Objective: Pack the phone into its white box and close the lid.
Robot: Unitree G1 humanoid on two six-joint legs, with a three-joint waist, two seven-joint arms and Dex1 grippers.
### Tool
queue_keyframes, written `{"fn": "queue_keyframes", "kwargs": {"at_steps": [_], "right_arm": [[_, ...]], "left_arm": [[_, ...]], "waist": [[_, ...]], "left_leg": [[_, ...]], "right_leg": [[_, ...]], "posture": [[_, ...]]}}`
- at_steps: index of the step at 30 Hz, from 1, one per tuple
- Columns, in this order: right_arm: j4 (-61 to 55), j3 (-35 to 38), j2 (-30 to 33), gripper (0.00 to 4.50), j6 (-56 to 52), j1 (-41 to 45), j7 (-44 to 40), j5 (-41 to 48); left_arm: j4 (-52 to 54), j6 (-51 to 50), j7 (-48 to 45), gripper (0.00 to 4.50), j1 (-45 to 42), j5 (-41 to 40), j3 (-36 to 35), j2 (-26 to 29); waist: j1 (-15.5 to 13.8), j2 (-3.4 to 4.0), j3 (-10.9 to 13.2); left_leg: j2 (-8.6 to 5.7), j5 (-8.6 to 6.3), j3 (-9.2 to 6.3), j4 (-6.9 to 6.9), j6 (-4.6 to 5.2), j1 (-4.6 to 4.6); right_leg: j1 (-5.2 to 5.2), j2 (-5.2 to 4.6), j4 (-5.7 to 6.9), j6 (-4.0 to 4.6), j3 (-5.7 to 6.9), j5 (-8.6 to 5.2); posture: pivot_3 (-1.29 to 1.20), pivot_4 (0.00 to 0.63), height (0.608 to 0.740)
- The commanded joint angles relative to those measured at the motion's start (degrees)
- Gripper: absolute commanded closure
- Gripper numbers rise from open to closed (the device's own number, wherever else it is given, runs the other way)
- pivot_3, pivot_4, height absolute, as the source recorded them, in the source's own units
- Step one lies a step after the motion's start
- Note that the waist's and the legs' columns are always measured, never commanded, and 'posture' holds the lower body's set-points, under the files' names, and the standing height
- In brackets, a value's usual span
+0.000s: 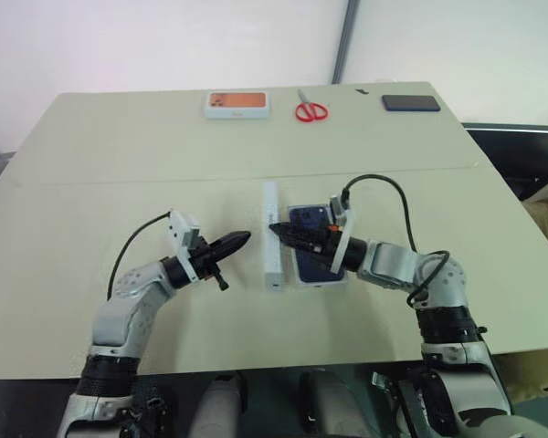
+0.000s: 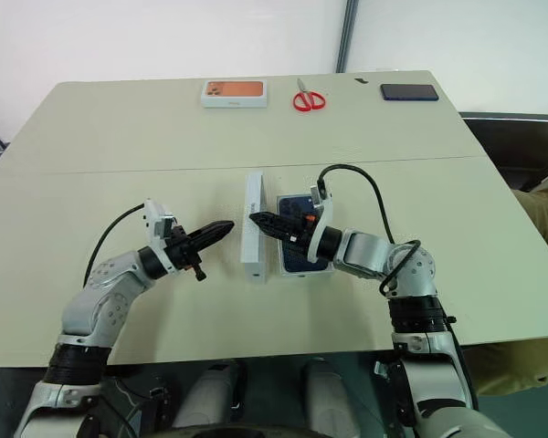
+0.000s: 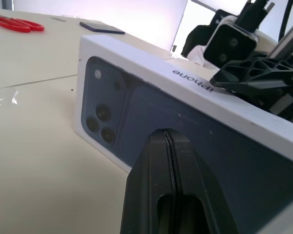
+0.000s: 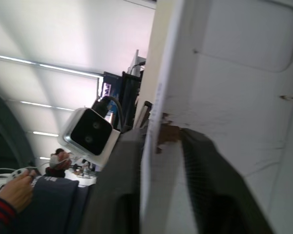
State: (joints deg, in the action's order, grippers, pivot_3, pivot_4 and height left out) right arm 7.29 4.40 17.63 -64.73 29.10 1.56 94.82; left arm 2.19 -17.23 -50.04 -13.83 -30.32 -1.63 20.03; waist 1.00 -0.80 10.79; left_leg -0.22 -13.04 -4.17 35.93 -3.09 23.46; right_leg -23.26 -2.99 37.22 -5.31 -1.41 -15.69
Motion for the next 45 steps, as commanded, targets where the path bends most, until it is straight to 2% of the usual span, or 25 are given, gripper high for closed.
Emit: {"fn": "queue_keyframes", "kwargs": {"at_steps": [1, 5, 8, 11, 13, 15, 18, 22, 26, 28, 29, 30, 34, 35, 45], "right_arm": [[-2.90, 1.93, 3.83, 1.21, -1.58, 1.98, -5.25, -2.66], [-4.58, 2.55, 10.04, 1.21, -0.52, 2.79, -13.39, -10.84], [-7.05, -0.64, 16.34, 1.21, 6.33, 2.73, -22.67, -24.56], [-4.73, 0.60, 16.22, 1.21, 13.15, 3.05, -24.89, -32.09], [-5.44, -2.68, 18.04, 1.21, 19.29, 1.81, -29.52, -40.64], [-6.32, -9.27, 21.21, 1.21, 29.72, -0.22, -33.79, -54.35], [-2.46, -5.15, 18.19, 1.21, 31.31, 0.17, -32.91, -55.09], [-2.65, -8.23, 18.87, 1.21, 38.12, -1.56, -36.06, -64.40], [-2.32, -8.06, 17.58, 1.21, 40.99, -2.08, -36.63, -69.04], [-1.52, -6.08, 16.21, 1.21, 39.88, -1.89, -36.75, -68.11], [-1.44, -5.17, 15.70, 1.72, 39.23, -1.97, -37.33, -67.31], [-1.85, -5.15, 15.68, 1.95, 39.04, -2.40, -38.02, -67.51], [-4.42, -7.56, 16.61, 4.06, 41.63, -4.58, -40.47, -71.74], [-4.87, -7.65, 16.54, 4.46, 41.58, -4.76, -40.92, -72.10], [-6.11, -6.29, 16.76, 4.46, 40.68, -5.47, -46.41, -72.70]], "left_arm": [[-0.86, 1.80, 0.34, 4.50, -1.65, 1.01, 0.93, -1.68], [-1.83, 2.49, 0.89, 4.50, -2.80, 1.79, 1.94, -3.91], [-1.69, 2.29, 1.60, 4.50, -3.38, 1.85, 2.40, -5.67], [-2.37, 2.14, 1.69, 4.50, -3.79, 1.96, 3.02, -6.69], [-2.88, 1.46, 1.71, 4.50, -4.35, 1.81, 3.42, -7.46], [-3.34, 1.86, 2.43, 4.50, -5.03, 2.94, 4.31, -8.41], [-3.66, 1.55, 2.77, 4.50, -5.89, 3.42, 4.88, -9.10], [-3.70, 1.30, 2.69, 4.50, -6.27, 3.46, 4.62, -8.78], [-3.62, 1.21, 2.14, 4.50, -5.98, 3.32, 3.24, -6.27], [-3.47, 1.24, 2.06, 4.50, -5.65, 3.28, 2.56, -4.84], [-3.42, 1.19, 1.97, 4.50, -5.53, 3.16, 2.25, -4.30], [-3.38, 0.90, 1.94, 4.50, -5.29, 2.97, 1.74, -3.60], [-3.38, 0.31, 1.17, 4.50, -3.98, 2.62, 0.55, -1.28], [-3.62, 0.04, 1.06, 4.50, -3.68, 2.77, 0.55, -0.76], [-5.69, -0.10, 0.16, 4.50, -4.71, 5.80, 4.35, -0.81]], "waist": [[-0.04, 0.01, 0.00], [-0.22, 0.00, 0.00], [-0.24, 0.00, 0.00], [0.04, 0.00, 0.00], [0.05, 0.00, 0.00], [-0.08, 0.01, 0.00], [-0.14, -0.01, 0.01], [-0.20, -0.01, 0.01], [-0.05, -0.01, 0.01], [-0.02, -0.01, 0.02], [-0.06, -0.01, 0.01], [-0.12, -0.01, 0.01], [-0.29, 0.00, 0.02], [-0.27, 0.00, 0.02], [-0.24, 0.00, 0.02]], "left_leg": [[0.00, 0.00, 0.00, 0.00, 0.00, 0.00], [-0.01, 0.00, 0.00, 0.04, 0.00, 0.01], [-0.02, 0.00, 0.00, 0.04, 0.00, 0.01], [-0.02, -0.01, 0.01, 0.05, 0.01, 0.01], [0.00, -0.02, 0.01, 0.04, 0.02, -0.01], [0.02, -0.02, -0.02, 0.04, 0.02, -0.01], [0.01, -0.02, 0.01, 0.06, 0.02, -0.01], [0.01, -0.02, 0.02, 0.08, 0.02, -0.01], [0.02, -0.02, 0.00, 0.05, 0.02, -0.02], [0.02, -0.02, 0.00, 0.06, 0.02, -0.04], [0.02, -0.02, -0.01, 0.06, 0.02, -0.04], [0.02, -0.02, -0.01, 0.06, 0.02, -0.04], [0.02, -0.02, -0.01, 0.06, 0.02, -0.03], [0.02, -0.02, -0.01, 0.05, 0.02, -0.03], [0.02, -0.02, -0.02, 0.07, 0.02, -0.04]], "right_leg": [[0.00, 0.00, 0.00, 0.00, 0.00, 0.00], [0.01, 0.01, -0.01, 0.00, 0.00, 0.00], [0.01, 0.01, -0.01, -0.01, 0.01, 0.00], [0.02, 0.07, -0.03, -0.02, 0.01, 0.00], [0.01, 0.11, -0.01, -0.01, 0.00, 0.02], [0.00, 0.15, -0.01, -0.01, 0.01, 0.02], [0.01, 0.13, -0.04, -0.01, -0.01, 0.02], [0.02, 0.12, -0.02, 0.01, -0.03, 0.04], [0.00, 0.14, -0.01, 0.02, -0.02, 0.04], [0.00, 0.14, 0.00, 0.03, -0.02, 0.05], [0.01, 0.14, 0.00, 0.04, -0.02, 0.06], [0.01, 0.14, 0.00, 0.04, -0.02, 0.06], [0.03, 0.13, -0.03, 0.04, -0.02, 0.05], [0.02, 0.12, -0.03, 0.04, -0.02, 0.05], [0.04, 0.12, -0.02, 0.07, -0.01, 0.07]], "posture": [[0.00, 0.150, 0.740], [0.00, 0.150, 0.740], [0.00, 0.150, 0.740], [0.00, 0.150, 0.740], [0.00, 0.150, 0.740], [0.00, 0.150, 0.740], [0.00, 0.150, 0.740], [0.00, 0.150, 0.740], [0.00, 0.150, 0.740], [0.00, 0.150, 0.740], [0.00, 0.150, 0.740], [0.00, 0.150, 0.740], [0.00, 0.150, 0.740], [0.00, 0.150, 0.740], [0.00, 0.150, 0.740]]}}
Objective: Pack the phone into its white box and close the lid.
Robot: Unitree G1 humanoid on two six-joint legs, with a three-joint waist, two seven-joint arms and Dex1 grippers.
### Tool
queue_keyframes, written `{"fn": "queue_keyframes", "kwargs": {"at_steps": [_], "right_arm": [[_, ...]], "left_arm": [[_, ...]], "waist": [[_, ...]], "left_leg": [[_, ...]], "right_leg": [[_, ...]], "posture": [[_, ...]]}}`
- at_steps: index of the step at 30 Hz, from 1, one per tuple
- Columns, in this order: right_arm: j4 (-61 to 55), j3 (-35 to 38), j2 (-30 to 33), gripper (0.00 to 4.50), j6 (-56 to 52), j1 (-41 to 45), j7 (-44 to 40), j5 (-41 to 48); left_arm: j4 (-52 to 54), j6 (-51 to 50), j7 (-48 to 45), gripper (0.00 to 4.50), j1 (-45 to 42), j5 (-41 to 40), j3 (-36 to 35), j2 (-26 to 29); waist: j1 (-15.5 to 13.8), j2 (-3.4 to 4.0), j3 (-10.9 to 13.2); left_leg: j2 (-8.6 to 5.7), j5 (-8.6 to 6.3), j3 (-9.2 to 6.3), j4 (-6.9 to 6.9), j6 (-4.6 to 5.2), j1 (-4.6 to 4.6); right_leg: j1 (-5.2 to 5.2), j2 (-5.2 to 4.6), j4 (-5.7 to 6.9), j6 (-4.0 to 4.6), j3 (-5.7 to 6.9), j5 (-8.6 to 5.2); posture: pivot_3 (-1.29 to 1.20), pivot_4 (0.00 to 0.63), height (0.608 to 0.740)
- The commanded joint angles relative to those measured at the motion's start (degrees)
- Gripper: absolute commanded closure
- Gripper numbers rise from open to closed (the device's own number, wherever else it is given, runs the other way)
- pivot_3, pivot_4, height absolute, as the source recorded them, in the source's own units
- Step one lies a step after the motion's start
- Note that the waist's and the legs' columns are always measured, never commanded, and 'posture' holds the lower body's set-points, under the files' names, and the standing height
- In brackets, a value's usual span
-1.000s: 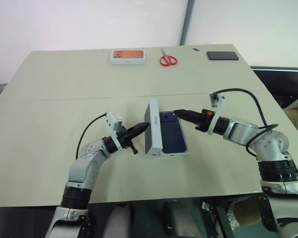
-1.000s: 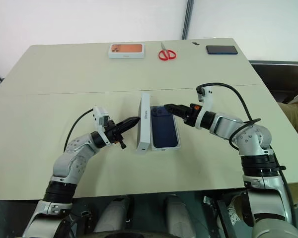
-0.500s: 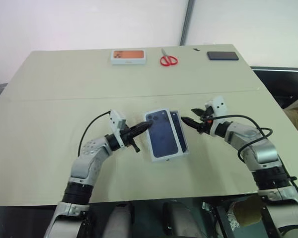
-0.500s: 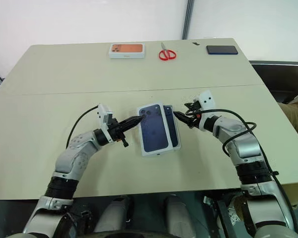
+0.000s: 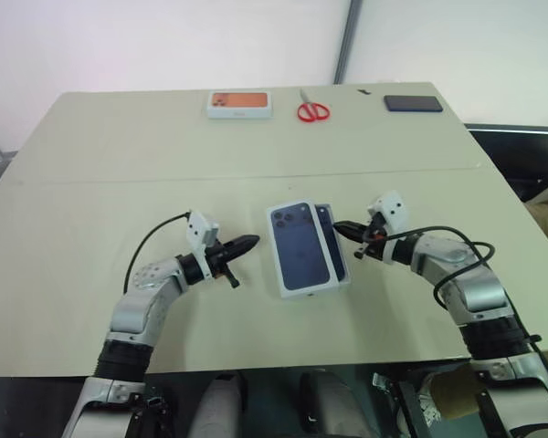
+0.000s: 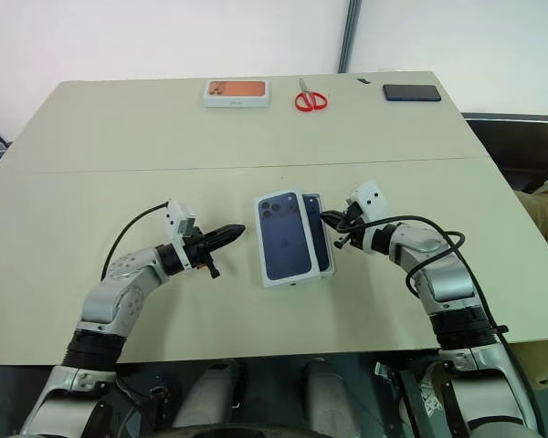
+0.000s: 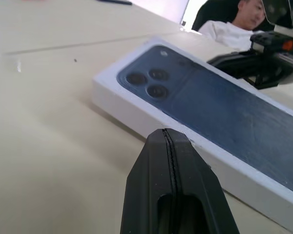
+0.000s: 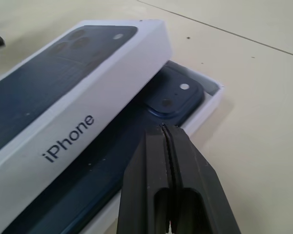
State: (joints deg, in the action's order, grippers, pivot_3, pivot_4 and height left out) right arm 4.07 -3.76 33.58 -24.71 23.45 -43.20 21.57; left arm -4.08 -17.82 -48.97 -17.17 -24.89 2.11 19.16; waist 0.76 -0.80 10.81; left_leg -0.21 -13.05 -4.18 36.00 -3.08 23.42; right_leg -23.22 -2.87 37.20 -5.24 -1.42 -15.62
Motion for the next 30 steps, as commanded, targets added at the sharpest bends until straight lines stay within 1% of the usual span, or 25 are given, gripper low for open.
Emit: {"fn": "queue_keyframes", "kwargs": {"at_steps": [1, 7, 12, 17, 23, 30], "right_arm": [[-3.13, 1.97, 0.76, 4.46, 0.52, 0.10, -2.10, 0.64], [-4.57, 1.25, 0.68, 4.46, 0.43, -0.68, -3.69, -0.27], [-4.62, 1.70, 0.09, 4.46, 0.16, -0.67, -3.10, -0.91], [-5.00, 1.89, -0.14, 4.46, 0.07, -0.24, -2.52, -1.22], [-4.39, 1.99, 0.40, 4.46, 0.47, 0.48, -3.04, -1.59], [-4.34, 0.66, 1.90, 4.46, 1.93, 0.29, -5.45, -3.79]], "left_arm": [[0.29, -0.05, -1.10, 4.50, -1.72, 0.60, 1.09, 0.08], [-0.46, -2.25, -1.78, 4.50, -3.08, 0.77, 2.58, -0.43], [-0.58, -4.71, -1.65, 4.50, -3.68, 0.21, 2.70, -0.57], [0.15, -6.66, -2.39, 4.50, -2.75, 0.57, 2.76, 1.30], [1.90, -8.56, -2.28, 4.50, -2.28, -0.20, 2.39, 2.25], [-0.12, -8.71, -2.11, 4.50, -3.28, 0.58, 4.51, 0.00]], "waist": [[0.00, 0.00, 0.00], [0.08, 0.00, 0.00], [0.03, 0.00, 0.00], [0.13, 0.00, 0.00], [0.05, 0.00, 0.00], [-0.05, 0.00, 0.00]], "left_leg": [[0.00, 0.00, 0.00, 0.00, 0.00, 0.00], [0.00, 0.00, -0.01, 0.00, 0.00, -0.01], [0.00, 0.00, -0.01, 0.02, 0.00, -0.01], [0.00, 0.00, -0.02, 0.01, 0.00, -0.01], [0.00, 0.00, -0.02, 0.01, 0.00, -0.02], [0.00, 0.00, -0.02, 0.02, 0.00, -0.01]], "right_leg": [[0.00, 0.00, 0.01, 0.00, 0.00, 0.00], [0.00, 0.01, 0.01, 0.00, 0.00, 0.00], [0.01, 0.00, 0.02, 0.00, 0.01, 0.00], [0.01, 0.01, 0.03, 0.00, 0.01, 0.00], [0.01, 0.00, 0.03, 0.00, 0.01, 0.00], [0.01, -0.01, 0.02, 0.00, 0.01, 0.00]], "posture": [[0.00, 0.150, 0.740], [0.00, 0.150, 0.740], [0.00, 0.150, 0.740], [0.00, 0.150, 0.740], [0.00, 0.150, 0.740], [0.00, 0.150, 0.740]]}}
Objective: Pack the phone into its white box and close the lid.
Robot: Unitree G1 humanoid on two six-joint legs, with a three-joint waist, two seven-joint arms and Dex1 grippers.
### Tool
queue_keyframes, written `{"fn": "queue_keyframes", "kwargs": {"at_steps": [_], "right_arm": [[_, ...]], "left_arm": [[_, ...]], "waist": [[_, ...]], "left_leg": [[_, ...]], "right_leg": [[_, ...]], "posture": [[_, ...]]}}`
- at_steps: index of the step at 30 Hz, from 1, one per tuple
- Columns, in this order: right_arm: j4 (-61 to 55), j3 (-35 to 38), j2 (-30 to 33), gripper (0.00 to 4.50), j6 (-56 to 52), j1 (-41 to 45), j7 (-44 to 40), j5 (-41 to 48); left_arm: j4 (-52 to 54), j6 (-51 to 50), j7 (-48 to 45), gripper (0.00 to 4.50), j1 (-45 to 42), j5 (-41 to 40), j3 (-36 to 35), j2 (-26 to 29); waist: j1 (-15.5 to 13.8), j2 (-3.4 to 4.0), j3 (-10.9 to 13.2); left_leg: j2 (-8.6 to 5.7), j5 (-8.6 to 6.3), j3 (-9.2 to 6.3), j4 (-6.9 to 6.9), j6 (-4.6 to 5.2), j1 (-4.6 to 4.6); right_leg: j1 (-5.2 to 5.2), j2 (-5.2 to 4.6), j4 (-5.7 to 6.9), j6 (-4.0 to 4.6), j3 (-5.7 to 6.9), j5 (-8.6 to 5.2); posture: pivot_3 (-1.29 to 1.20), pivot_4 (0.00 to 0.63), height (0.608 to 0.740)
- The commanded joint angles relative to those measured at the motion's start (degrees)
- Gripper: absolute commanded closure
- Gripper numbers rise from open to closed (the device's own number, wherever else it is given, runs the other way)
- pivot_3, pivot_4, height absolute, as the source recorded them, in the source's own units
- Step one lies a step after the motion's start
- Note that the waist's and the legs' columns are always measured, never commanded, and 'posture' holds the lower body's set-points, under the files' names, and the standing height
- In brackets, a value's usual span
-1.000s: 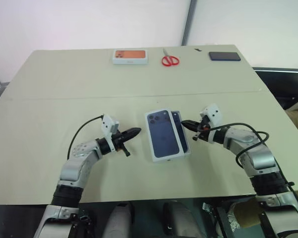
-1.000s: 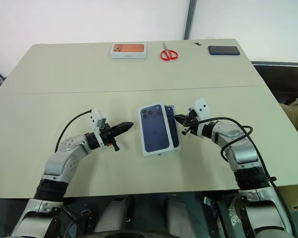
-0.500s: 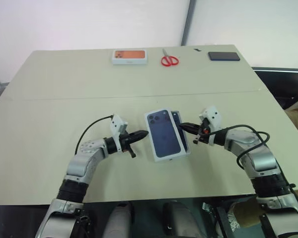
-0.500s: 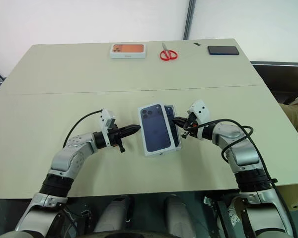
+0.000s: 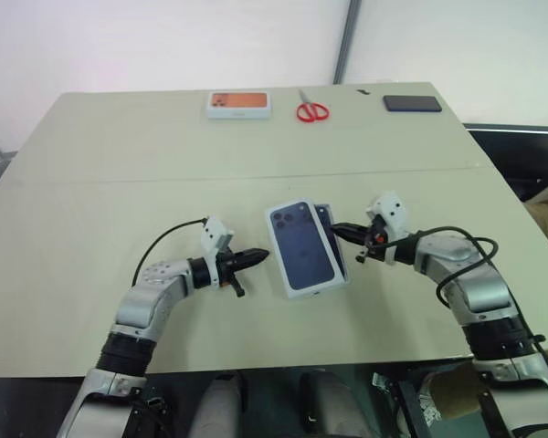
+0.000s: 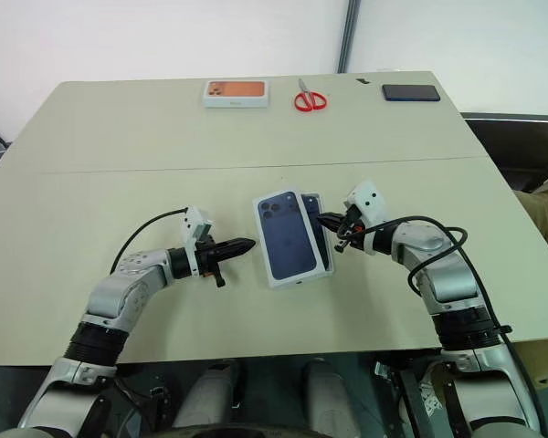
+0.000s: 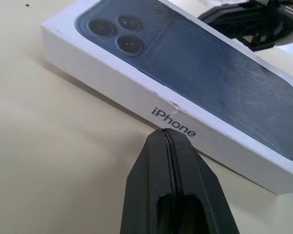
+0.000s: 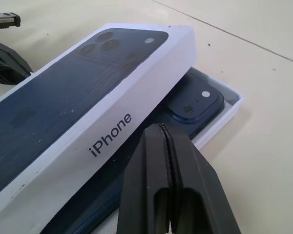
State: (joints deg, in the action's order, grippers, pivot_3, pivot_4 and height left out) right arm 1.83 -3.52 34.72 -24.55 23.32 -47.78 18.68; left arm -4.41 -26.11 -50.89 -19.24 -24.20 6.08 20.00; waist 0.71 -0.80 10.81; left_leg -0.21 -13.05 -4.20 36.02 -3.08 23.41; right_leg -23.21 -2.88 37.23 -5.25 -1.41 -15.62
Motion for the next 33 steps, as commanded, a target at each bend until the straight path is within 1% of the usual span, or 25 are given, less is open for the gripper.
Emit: {"fn": "queue_keyframes", "kwargs": {"at_steps": [1, 9, 13, 20, 27, 33], "right_arm": [[-2.14, 0.38, 0.80, 4.46, 1.99, 0.31, -1.00, -1.16], [-4.14, 0.15, 1.05, 4.46, 1.03, -0.65, -2.61, -1.09], [-4.84, 0.50, 1.06, 4.46, 0.82, -1.11, -2.73, -1.15], [-1.14, 1.93, 2.04, 4.46, 3.01, 0.45, -1.12, -3.71], [-3.65, 3.23, 2.44, 4.46, 1.68, 0.20, -3.92, -0.69], [-0.95, 1.55, 2.17, 4.46, 4.10, 0.56, -2.35, -4.44]], "left_arm": [[-0.01, -0.70, -0.27, 4.50, -1.40, -0.21, 0.58, -1.06], [-4.10, 1.41, 0.16, 4.50, -4.22, 2.13, 1.47, -3.03], [-4.01, 0.85, 0.76, 4.50, -5.63, 1.06, 0.03, -3.94], [-4.72, 2.13, 0.92, 4.50, -6.36, 1.45, -0.07, -4.16], [-4.38, 2.69, 1.10, 4.50, -5.69, 1.75, -0.06, -4.51], [-4.71, 3.06, 1.97, 4.50, -6.52, 1.72, -0.28, -5.30]], "waist": [[0.03, 0.00, 0.00], [0.04, 0.00, 0.00], [0.03, 0.00, 0.00], [0.03, 0.00, 0.00], [0.08, 0.00, 0.00], [0.04, 0.00, 0.00]], "left_leg": [[0.00, 0.00, 0.00, 0.01, 0.00, 0.00], [-0.01, 0.00, 0.00, 0.02, 0.00, -0.01], [0.00, 0.00, 0.00, 0.03, 0.00, -0.01], [-0.01, 0.00, 0.00, 0.04, 0.00, -0.01], [-0.01, 0.00, 0.00, 0.04, 0.00, -0.01], [-0.01, 0.00, 0.00, 0.06, -0.01, -0.01]], "right_leg": [[0.00, 0.00, 0.00, 0.00, 0.00, 0.00], [0.01, 0.01, 0.02, 0.00, 0.00, 0.00], [0.01, 0.01, 0.03, 0.00, 0.00, 0.00], [0.01, 0.01, 0.03, 0.00, 0.00, 0.00], [0.01, 0.01, 0.04, -0.01, 0.00, 0.00], [0.01, 0.01, 0.06, -0.01, 0.00, 0.01]], "posture": [[0.00, 0.150, 0.740], [0.00, 0.150, 0.740], [0.00, 0.150, 0.740], [0.00, 0.150, 0.740], [0.00, 0.150, 0.740], [0.00, 0.150, 0.740]]}}
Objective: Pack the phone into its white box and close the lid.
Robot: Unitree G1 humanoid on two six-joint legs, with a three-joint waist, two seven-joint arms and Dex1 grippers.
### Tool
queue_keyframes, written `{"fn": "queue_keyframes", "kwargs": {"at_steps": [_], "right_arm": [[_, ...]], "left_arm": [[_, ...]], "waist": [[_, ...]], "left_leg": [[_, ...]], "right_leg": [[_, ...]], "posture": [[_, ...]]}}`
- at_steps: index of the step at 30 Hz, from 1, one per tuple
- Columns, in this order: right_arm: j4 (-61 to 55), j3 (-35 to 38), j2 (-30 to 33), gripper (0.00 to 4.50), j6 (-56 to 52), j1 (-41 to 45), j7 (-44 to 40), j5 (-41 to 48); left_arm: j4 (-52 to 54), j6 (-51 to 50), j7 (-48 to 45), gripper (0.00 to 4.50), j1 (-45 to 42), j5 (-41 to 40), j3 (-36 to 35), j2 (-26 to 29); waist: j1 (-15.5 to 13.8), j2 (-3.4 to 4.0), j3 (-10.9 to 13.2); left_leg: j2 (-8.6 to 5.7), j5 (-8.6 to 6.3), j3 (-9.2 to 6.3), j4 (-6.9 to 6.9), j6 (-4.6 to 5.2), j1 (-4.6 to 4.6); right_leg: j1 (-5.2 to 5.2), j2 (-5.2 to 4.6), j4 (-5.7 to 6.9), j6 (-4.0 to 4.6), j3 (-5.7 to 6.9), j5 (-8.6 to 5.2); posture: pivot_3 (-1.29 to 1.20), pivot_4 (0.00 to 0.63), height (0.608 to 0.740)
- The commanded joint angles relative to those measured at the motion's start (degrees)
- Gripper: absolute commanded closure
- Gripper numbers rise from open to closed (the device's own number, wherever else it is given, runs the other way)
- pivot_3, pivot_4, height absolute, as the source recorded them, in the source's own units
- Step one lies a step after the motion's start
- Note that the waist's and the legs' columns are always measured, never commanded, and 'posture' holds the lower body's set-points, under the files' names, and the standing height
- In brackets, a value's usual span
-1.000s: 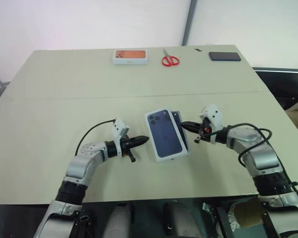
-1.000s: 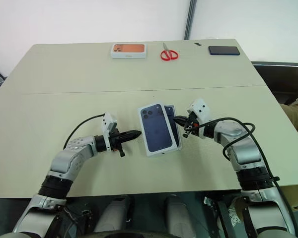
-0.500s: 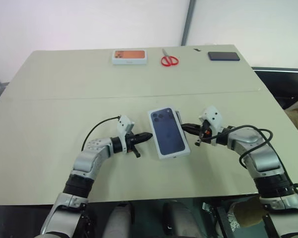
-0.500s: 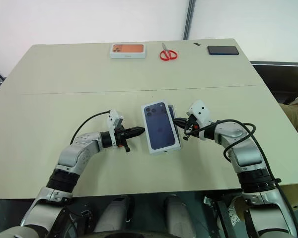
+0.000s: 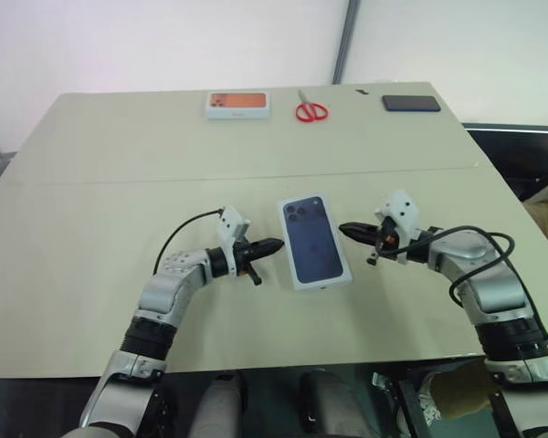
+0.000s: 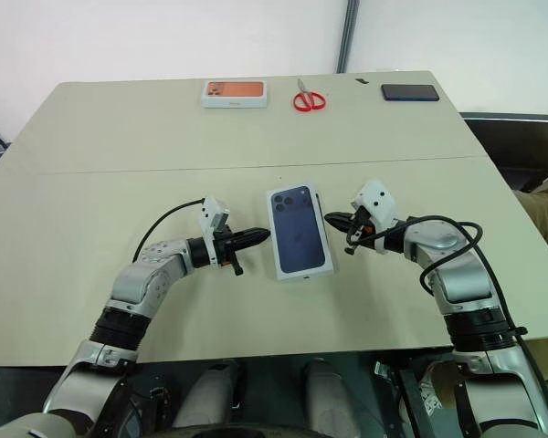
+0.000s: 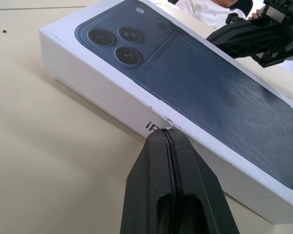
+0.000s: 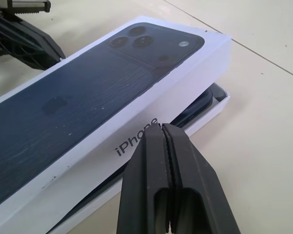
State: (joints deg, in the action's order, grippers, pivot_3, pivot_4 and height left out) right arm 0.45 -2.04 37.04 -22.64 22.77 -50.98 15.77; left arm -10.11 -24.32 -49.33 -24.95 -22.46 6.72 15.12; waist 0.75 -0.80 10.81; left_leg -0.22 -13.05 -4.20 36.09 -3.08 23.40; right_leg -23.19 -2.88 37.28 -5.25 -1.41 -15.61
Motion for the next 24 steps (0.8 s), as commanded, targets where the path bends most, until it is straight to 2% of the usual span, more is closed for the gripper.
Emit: {"fn": "queue_keyframes", "kwargs": {"at_steps": [1, 24], "right_arm": [[0.76, 0.05, -0.31, 4.46, 2.13, 1.43, 0.95, -1.65], [3.49, -1.37, -2.67, 4.46, 2.70, 5.18, 2.75, -5.23]], "left_arm": [[1.16, 1.11, 0.45, 4.50, -0.92, -0.17, -1.02, -0.50], [-2.43, 3.15, 1.94, 4.50, -3.85, 1.42, -1.25, -3.20]], "waist": [[-0.01, 0.00, 0.00], [0.01, 0.00, 0.00]], "left_leg": [[0.00, 0.00, 0.00, 0.01, 0.00, 0.00], [-0.01, 0.00, 0.00, 0.04, -0.01, -0.01]], "right_leg": [[0.00, 0.00, 0.00, 0.00, 0.00, 0.00], [0.00, 0.00, 0.06, 0.00, 0.00, 0.00]], "posture": [[0.00, 0.150, 0.740], [0.00, 0.150, 0.740]]}}
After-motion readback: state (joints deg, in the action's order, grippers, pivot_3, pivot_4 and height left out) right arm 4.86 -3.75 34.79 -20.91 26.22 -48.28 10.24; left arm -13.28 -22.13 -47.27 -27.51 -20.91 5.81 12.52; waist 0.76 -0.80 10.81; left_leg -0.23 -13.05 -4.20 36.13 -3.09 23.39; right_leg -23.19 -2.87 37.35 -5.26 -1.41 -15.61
